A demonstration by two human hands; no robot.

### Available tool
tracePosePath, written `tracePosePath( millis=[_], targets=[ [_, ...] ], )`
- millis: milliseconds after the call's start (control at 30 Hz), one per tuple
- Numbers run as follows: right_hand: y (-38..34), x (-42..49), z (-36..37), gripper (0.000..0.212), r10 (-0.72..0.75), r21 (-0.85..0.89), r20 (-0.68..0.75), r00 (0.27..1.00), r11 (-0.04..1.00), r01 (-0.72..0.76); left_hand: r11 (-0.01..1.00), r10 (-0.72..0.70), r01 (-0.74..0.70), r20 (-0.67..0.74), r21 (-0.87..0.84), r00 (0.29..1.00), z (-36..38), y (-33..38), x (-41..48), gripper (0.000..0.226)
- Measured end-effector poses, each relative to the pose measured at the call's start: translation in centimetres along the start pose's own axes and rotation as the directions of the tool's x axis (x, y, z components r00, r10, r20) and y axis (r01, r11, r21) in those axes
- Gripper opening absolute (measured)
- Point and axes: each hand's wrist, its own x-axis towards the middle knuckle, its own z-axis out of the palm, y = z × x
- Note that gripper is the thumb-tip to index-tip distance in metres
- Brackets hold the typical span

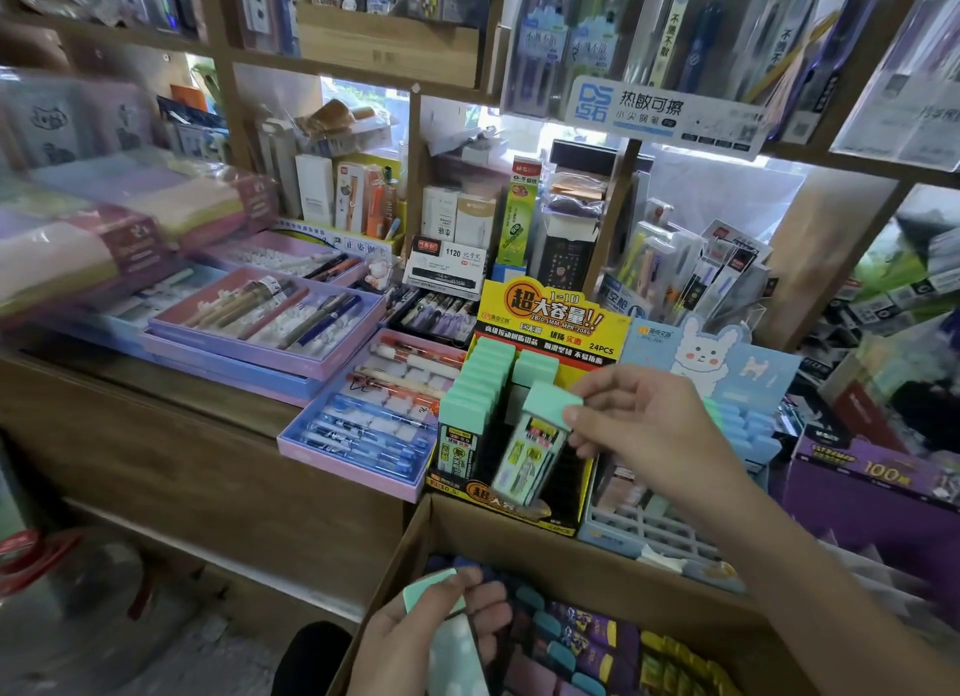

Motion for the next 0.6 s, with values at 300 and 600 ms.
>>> tracePosePath(
  millis=[300,600],
  targets=[
    [0.3,4.4,0.5,0.016,-0.225,-0.356,-0.133,0.965,0.92,0.166,0.999,0.018,-0.018,0.002,-0.032,1.0,-0.2,0.6,-0.5,0.022],
    [1.2,5.0,1.7,0.009,-0.254,-0.472,-0.069,0.965,0.86,0.193,0.998,-0.016,0.012,-0.063,-0.064,0.998,0.9,1.3,-1.3,0.021]
  ],
)
